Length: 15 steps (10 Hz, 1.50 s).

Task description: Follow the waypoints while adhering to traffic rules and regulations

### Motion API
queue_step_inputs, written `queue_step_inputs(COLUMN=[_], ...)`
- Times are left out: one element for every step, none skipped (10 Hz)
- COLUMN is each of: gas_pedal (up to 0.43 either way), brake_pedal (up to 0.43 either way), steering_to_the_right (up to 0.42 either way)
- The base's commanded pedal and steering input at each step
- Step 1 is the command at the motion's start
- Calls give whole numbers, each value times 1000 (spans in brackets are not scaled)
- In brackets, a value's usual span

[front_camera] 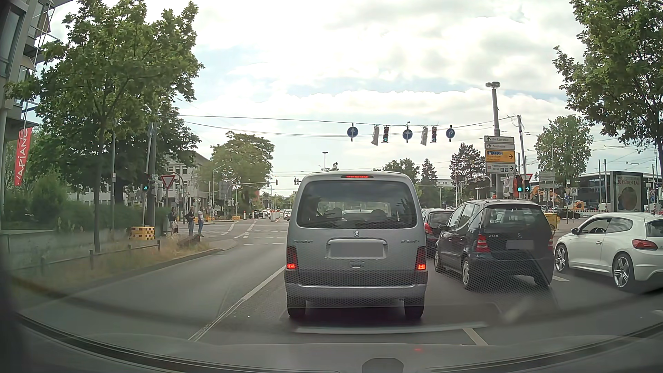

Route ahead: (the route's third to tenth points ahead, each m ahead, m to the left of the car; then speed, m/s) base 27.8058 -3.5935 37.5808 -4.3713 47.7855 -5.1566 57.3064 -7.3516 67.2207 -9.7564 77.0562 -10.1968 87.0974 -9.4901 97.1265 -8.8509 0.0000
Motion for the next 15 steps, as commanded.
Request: queue_step_inputs(gas_pedal=[0, 0, 0, 0, 0, 0, 0, 0, 0, 0, 0, 0, 0, 0, 0], brake_pedal=[256, 250, 256, 244, 232, 207, 195, 183, 177, 171, 171, 171, 177, 171, 152], steering_to_the_right=[5, 5, 5, 5, 5, 5, 5, 5, 5, 5, 5, 5, 5, 5, 5])
